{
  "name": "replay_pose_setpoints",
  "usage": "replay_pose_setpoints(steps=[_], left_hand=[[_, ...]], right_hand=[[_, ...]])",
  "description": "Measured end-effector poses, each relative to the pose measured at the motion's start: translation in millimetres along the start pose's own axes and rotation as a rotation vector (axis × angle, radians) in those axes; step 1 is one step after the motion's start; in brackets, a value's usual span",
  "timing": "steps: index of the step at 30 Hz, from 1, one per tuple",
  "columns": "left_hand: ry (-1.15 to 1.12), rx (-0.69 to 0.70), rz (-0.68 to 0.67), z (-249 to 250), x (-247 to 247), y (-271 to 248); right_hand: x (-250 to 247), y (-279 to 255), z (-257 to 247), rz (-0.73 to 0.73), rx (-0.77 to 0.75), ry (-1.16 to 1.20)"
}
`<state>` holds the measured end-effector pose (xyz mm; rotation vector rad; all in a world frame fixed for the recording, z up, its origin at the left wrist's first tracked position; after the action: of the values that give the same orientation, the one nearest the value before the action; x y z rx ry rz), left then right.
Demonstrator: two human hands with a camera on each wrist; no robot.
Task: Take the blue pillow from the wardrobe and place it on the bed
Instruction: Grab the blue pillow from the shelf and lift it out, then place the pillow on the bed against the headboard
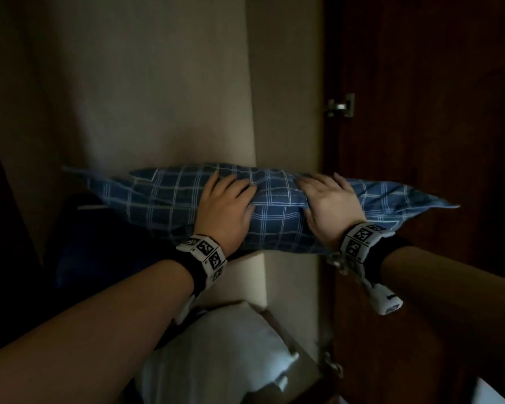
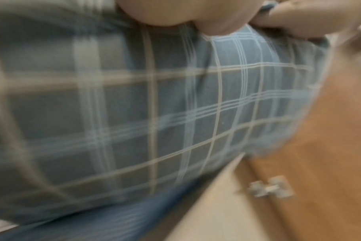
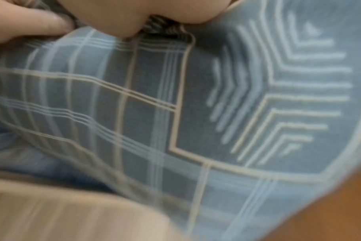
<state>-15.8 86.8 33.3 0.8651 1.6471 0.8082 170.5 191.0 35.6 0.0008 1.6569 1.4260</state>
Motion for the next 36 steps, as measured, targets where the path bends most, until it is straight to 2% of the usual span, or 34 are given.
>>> replay_pose_setpoints(steps=[4, 6, 12, 15, 18, 23, 29, 32, 36], left_hand=[[-0.151, 0.071, 0.023, 81.0, -21.3, 7.3], [-0.231, 0.106, -0.006, 127.1, -30.6, 8.9], [-0.555, 0.177, -0.242, 294.2, -50.3, -15.2], [-0.697, 0.177, -0.383, 395.9, -57.5, -50.1], [-0.818, 0.242, -0.522, 499.8, -76.8, -97.8], [-1.03, 0.454, -0.647, 635.6, -136.4, -181.5], [-1.331, 0.703, -0.743, 761.9, -213.8, -268.1], [-1.43, 0.764, -0.798, 815.3, -256.2, -312.9], [-1.465, 0.812, -0.962, 880.4, -304.5, -380.0]], right_hand=[[-66.6, -74.9, 27.0, -0.071, 0.183, -0.064], [-100.3, -115.5, 43.2, -0.136, 0.262, -0.074], [-201.2, -266.8, 95.0, -0.311, 0.557, -0.131], [-252.2, -360.0, 116.2, -0.383, 0.709, -0.2], [-307.2, -460.9, 122.3, -0.431, 0.856, -0.29], [-403.2, -616.3, 97.8, -0.467, 1.069, -0.401], [-509.6, -757.4, 26.5, -0.483, 1.343, -0.593], [-552.1, -814.5, -13.2, -0.475, 1.455, -0.71], [-594.1, -896.2, -50.0, -0.602, 1.581, -0.826]])
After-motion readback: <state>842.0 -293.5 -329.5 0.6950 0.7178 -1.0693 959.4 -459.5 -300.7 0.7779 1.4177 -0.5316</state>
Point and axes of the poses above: each hand's wrist, its own y-axis towards the middle knuckle, its own x-axis out of the palm, z = x × y, the point moved 2 cm from there along y, towards the middle knuckle, and after that the axes turned 5 degrees about z, right-handed, at the moved point
